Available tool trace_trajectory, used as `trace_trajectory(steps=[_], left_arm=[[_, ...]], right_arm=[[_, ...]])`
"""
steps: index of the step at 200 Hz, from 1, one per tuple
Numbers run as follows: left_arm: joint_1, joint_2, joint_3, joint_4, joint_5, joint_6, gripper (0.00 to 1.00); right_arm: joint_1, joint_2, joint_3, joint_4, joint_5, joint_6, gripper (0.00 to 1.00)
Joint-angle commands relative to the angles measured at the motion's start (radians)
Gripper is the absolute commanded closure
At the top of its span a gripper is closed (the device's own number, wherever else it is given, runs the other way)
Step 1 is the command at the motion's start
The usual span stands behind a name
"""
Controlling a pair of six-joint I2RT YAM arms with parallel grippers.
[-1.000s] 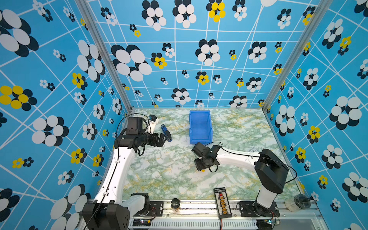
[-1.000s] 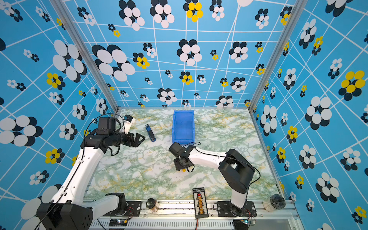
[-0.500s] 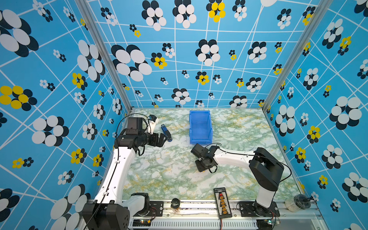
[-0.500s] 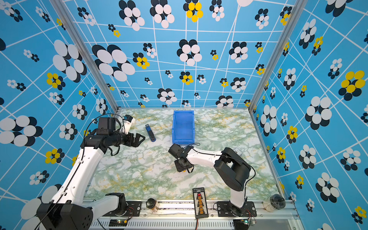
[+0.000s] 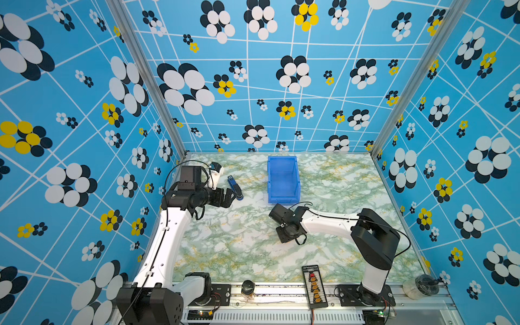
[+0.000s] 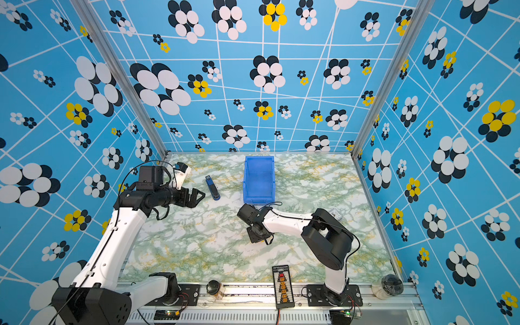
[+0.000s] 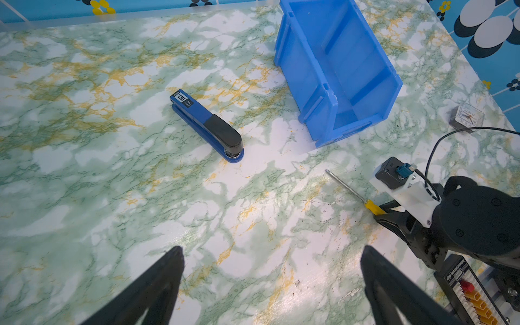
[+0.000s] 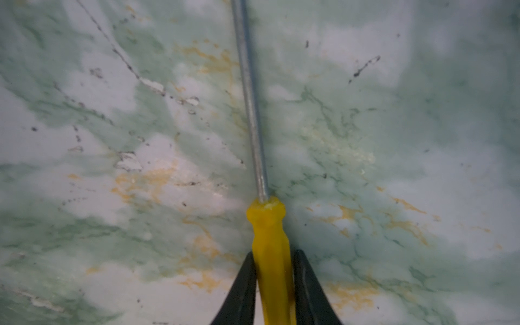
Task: Put the screwdriver in the bin
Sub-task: 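Lower the right gripper and close it on the screwdriver handle, then lift the screwdriver with the right gripper and carry it over the blue bin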
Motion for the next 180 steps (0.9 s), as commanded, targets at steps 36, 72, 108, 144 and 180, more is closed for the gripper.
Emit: trace_trajectory(steps=[36,72,108,144,180], left_arm=[[-0.009,-0.017,0.011,-0.027,0.006,-0.005,0.01],[-0.011,-0.023,0.02,-0.034,-0.01,0.001,0.01],[-0.01,-0.04,0.025,-0.037,-0.038,0.026,0.01],[-0.01,-0.044,0.024,-0.03,-0.049,0.029,0.01],[-0.01,-0.042,0.027,-0.028,-0.056,0.027,0.01]], right_arm=[[0.01,0.016,0.003,-0.051,0.004,-0.018,0.86],[0.012,-0.03,-0.007,-0.055,0.007,-0.032,0.89],[0.012,-0.09,-0.02,-0.067,-0.034,-0.052,0.89],[0.013,-0.154,-0.014,-0.095,-0.045,-0.069,0.89],[0.013,-0.189,0.012,-0.146,-0.056,-0.091,0.89]])
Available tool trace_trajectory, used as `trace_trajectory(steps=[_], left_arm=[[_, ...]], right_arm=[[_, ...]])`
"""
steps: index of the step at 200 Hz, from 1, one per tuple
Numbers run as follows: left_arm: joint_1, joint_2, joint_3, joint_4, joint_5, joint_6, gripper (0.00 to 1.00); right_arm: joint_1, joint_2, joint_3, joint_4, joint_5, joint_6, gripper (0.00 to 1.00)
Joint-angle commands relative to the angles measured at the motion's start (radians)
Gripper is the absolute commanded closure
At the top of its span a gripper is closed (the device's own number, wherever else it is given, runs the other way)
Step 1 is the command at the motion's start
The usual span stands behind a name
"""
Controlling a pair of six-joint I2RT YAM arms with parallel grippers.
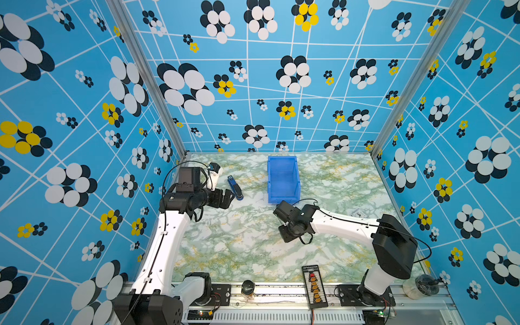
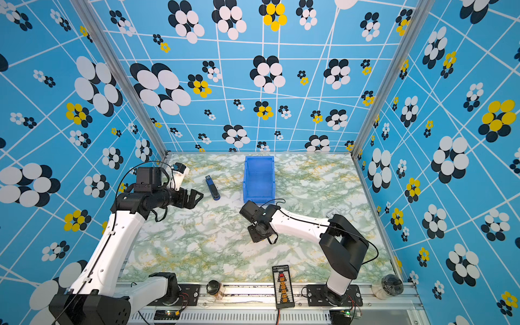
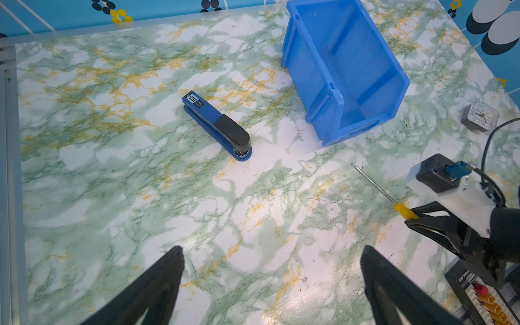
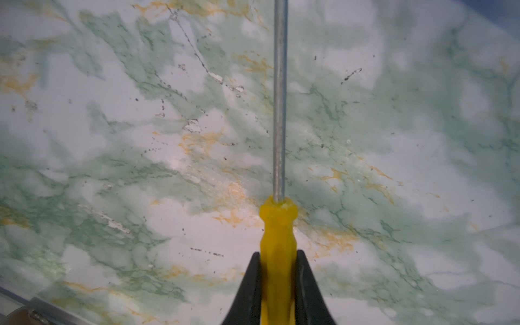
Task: Put the screwdriver in the bin
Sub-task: 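Lift the screwdriver with the right gripper and carry it over the blue bin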
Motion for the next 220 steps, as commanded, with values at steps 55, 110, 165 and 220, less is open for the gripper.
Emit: trace_trajectory(steps=[55,110,165,220], left_arm=[[-0.009,-0.024,0.011,0.009,-0.032,0.018,0.01],[-0.009,-0.046,0.007,0.001,-0.03,0.021,0.01],[-0.009,-0.065,-0.003,0.011,-0.017,0.013,0.01],[-0.009,-0.086,0.009,0.001,0.008,-0.001,0.01]], right_arm=[[0.007,-0.072,0.068,-0.111,0.002,-0.045,0.88],[0.0,-0.061,0.184,-0.169,0.011,-0.083,0.88],[-0.092,-0.036,0.291,-0.181,-0.015,-0.104,0.88],[-0.239,0.079,0.435,-0.13,-0.025,-0.116,0.87]])
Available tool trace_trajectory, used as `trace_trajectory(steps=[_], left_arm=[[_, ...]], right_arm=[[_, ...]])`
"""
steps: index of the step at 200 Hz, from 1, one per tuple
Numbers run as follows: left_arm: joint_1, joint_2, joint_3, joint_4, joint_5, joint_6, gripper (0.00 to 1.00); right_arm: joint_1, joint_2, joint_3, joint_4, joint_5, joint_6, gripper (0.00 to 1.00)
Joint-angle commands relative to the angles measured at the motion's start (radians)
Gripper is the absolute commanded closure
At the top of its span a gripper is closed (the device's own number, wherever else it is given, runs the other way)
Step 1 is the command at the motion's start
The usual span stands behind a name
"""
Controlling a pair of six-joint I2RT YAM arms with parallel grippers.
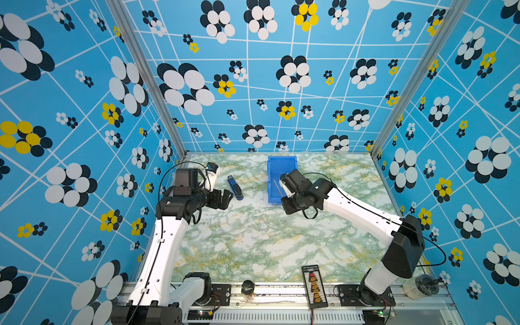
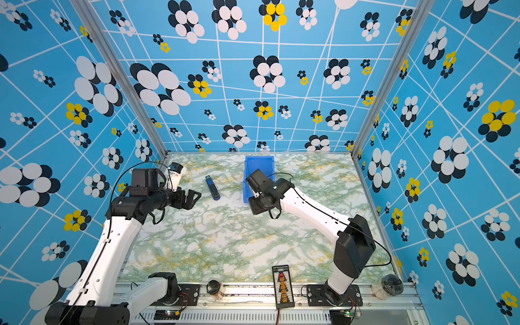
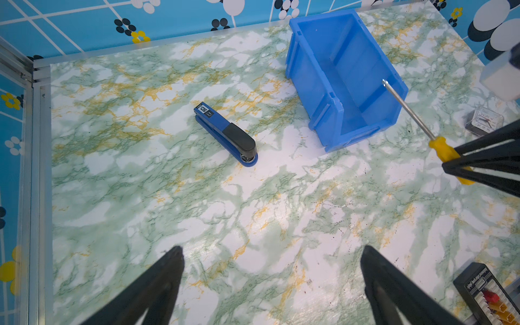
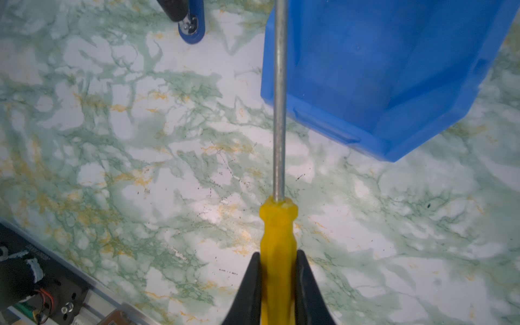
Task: Put the screwdriver in the bin
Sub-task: 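Lift the screwdriver with the right gripper and carry it over the blue bin, then lower the screwdriver into the blue bin and open the right gripper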
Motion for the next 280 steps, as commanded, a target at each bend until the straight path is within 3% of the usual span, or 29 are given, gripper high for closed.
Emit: trace_trajectory(steps=[1,52,75,107,213,280], left_arm=[[-0.01,-0.027,0.009,-0.001,0.025,-0.005,0.01],[-0.008,-0.044,0.0,0.0,0.04,-0.007,0.01],[-0.008,-0.047,0.001,-0.002,0.048,-0.009,0.01],[-0.008,-0.05,0.001,-0.003,0.05,-0.007,0.01],[-0.006,-0.05,-0.02,0.012,0.059,-0.01,0.01],[-0.006,-0.049,-0.025,0.015,0.062,-0.012,0.01]], right_arm=[[-0.057,0.073,0.061,0.02,-0.008,-0.011,0.87],[-0.133,0.313,0.335,0.038,-0.003,-0.026,0.87],[-0.141,0.445,0.491,-0.032,0.038,-0.042,0.87],[-0.143,0.564,0.594,-0.057,0.034,-0.042,0.87],[-0.171,0.689,0.634,-0.059,0.046,-0.023,0.86],[-0.176,0.805,0.786,-0.115,0.047,-0.032,0.85]])
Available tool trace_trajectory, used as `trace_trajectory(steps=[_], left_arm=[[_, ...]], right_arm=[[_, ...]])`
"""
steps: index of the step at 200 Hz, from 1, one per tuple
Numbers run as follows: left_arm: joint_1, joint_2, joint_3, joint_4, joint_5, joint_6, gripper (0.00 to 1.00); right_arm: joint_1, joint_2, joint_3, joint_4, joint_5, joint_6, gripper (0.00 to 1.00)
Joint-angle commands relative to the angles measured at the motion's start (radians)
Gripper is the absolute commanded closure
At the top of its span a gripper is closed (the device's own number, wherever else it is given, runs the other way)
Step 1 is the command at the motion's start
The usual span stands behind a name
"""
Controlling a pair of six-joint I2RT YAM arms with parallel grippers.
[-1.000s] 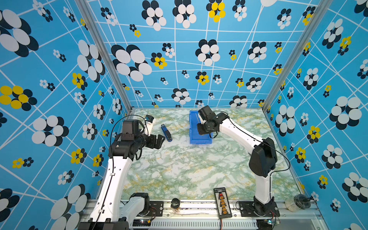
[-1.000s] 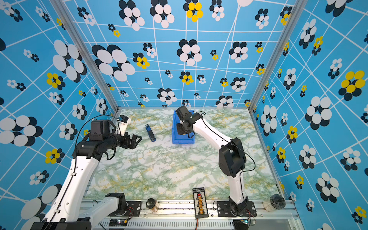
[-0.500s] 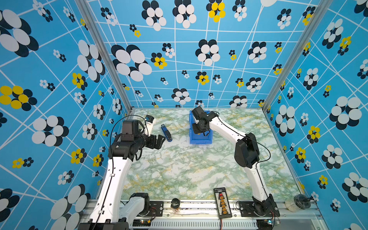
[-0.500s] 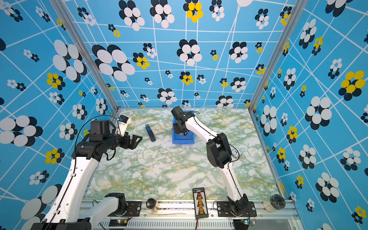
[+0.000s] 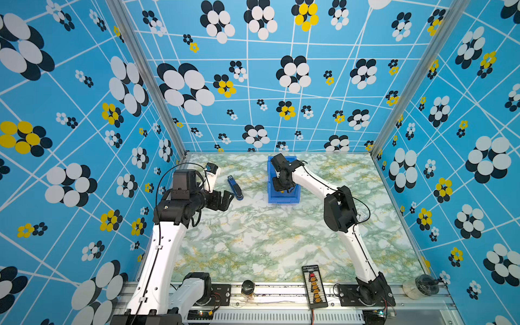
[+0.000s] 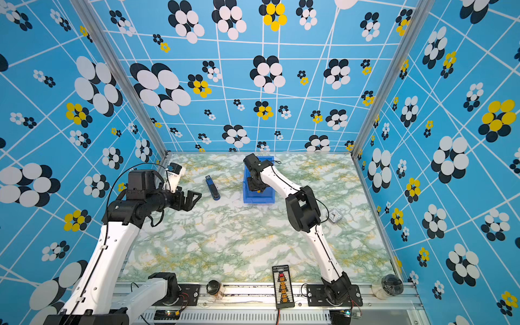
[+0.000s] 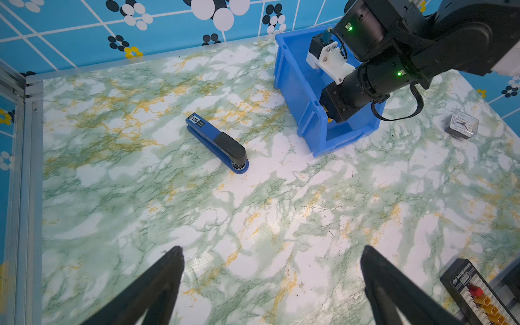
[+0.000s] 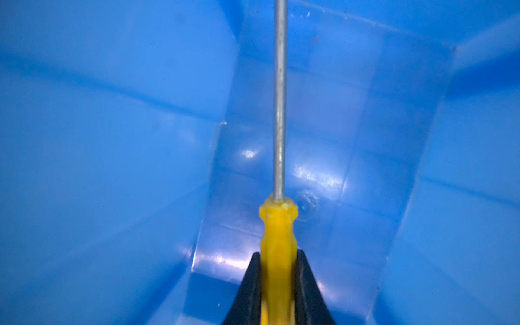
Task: Put the screwdriver in the bin
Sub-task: 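Lower the screwdriver into the blue bin and open the right gripper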
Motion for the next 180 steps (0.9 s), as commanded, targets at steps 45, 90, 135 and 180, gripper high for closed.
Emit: trace_trajectory(steps=[45,90,135,180], left_arm=[[-0.001,-0.014,-0.019,0.007,0.027,-0.011,0.01],[0.004,-0.013,-0.019,0.007,0.041,-0.021,0.01],[0.009,-0.012,-0.016,0.007,0.043,-0.023,0.01],[0.011,-0.002,-0.012,0.009,0.029,-0.019,0.01]], right_arm=[[-0.011,0.076,0.109,-0.062,0.0,0.001,0.82],[-0.015,0.083,0.112,-0.069,-0.008,0.006,0.77],[-0.015,0.061,0.111,-0.078,-0.003,-0.002,0.72],[-0.015,-0.039,0.123,-0.09,0.039,-0.005,0.69]])
